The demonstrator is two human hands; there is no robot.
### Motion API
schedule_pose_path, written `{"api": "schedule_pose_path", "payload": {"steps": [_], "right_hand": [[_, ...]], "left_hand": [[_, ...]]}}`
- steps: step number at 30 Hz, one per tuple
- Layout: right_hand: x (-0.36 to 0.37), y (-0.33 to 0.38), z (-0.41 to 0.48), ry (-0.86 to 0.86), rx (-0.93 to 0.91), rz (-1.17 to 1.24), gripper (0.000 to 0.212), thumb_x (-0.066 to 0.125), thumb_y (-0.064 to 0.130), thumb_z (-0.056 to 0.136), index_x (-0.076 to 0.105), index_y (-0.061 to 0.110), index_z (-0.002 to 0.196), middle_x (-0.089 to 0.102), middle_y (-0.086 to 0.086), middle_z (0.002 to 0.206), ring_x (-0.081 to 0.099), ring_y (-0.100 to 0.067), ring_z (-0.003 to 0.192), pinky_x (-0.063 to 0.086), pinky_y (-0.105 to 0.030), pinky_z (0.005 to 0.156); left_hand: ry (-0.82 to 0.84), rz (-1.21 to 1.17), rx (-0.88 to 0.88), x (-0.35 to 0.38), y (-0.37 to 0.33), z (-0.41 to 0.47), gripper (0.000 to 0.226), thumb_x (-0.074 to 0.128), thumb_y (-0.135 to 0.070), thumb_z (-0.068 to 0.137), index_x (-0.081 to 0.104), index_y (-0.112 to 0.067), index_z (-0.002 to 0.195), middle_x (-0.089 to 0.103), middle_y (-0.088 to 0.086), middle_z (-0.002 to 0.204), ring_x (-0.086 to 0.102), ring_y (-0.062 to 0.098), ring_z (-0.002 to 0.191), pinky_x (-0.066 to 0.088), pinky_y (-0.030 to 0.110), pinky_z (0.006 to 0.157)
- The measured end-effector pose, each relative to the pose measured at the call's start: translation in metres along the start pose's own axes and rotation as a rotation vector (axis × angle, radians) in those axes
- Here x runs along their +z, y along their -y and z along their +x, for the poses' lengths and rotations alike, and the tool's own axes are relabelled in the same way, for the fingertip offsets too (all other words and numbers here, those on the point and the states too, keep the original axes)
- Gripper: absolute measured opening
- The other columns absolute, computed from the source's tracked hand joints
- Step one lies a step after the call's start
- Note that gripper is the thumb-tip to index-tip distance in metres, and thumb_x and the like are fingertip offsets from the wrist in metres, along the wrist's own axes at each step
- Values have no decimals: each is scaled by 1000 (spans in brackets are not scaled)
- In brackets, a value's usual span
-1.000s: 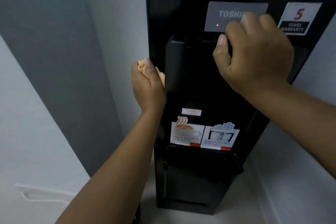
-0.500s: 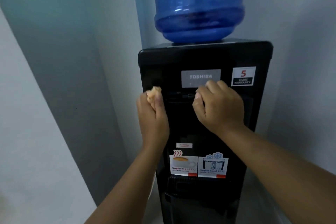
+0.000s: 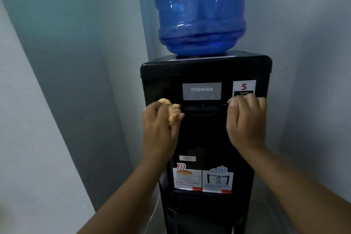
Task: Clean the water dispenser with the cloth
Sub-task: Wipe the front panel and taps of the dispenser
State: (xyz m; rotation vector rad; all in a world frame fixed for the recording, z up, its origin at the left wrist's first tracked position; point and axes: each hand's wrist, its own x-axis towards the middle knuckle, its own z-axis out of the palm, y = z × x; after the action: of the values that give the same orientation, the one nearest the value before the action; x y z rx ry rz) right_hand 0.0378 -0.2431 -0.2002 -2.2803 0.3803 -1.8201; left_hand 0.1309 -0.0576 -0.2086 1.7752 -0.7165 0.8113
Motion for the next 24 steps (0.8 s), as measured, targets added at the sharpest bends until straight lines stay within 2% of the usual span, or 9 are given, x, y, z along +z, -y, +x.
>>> {"api": "schedule_pose_path", "payload": {"steps": [2,3,5,8,10,14,16,19,24], "right_hand": [[2,2,0,-45,-7,15,35,36,20,97,65,4,83,52,-10,79,35,-22,82,27,-28,67],[2,1,1,-60,-7,10,35,37,19,97,64,3,83,52,-10,78,35,-23,81,26,-28,67],[3,2,-1,-67,-1,6,34,37,19,97,64,3,83,51,-11,78,37,-25,81,26,-29,66],[4,3,-3,-57,-5,18,33,37,19,97,63,2,83,51,-13,80,40,-28,82,33,-35,66],[5,2,-3,-63,-14,21,33,37,19,96,63,2,84,51,-14,81,40,-29,82,35,-38,66],[2,0,-2,-42,-28,38,35,35,20,96,62,2,85,51,-14,83,39,-27,83,34,-38,67],[1,-1,-2,-26,-38,59,36,35,21,96,63,2,85,51,-13,82,37,-25,83,33,-35,68],[1,-2,-2,-41,-24,110,37,35,21,95,64,2,83,51,-11,80,37,-23,83,33,-34,69],[1,-9,-2,-29,53,265,39,35,19,91,71,5,88,54,-7,83,40,-19,89,30,-27,72]], "left_hand": [[-10,-254,-254,0,13,-18,24,40,-56,93,45,-43,112,50,-1,117,53,9,107,47,28,86],[-20,-312,-340,3,11,-25,18,40,-53,95,42,-45,110,50,-2,114,53,9,105,48,34,86],[-65,-176,-319,7,-5,-40,19,40,-41,100,46,-32,115,44,-1,115,45,8,102,45,37,88],[-66,86,-64,24,-27,-49,52,34,-35,102,34,-10,148,29,8,152,26,17,139,24,33,117],[25,276,194,36,-31,-50,59,33,-36,104,23,-7,154,18,11,163,9,25,151,7,34,123],[173,536,747,34,-4,-54,58,47,-29,102,26,-8,152,30,14,157,23,35,148,16,50,122],[222,638,808,18,21,-46,73,60,-33,95,22,-12,153,33,13,156,28,34,144,11,52,122],[114,586,688,13,13,-26,62,44,-40,101,23,-10,152,26,11,158,18,32,149,9,53,122],[361,711,1229,27,2,-26,52,35,-27,104,25,-15,154,34,6,158,39,29,141,18,52,120]]}}
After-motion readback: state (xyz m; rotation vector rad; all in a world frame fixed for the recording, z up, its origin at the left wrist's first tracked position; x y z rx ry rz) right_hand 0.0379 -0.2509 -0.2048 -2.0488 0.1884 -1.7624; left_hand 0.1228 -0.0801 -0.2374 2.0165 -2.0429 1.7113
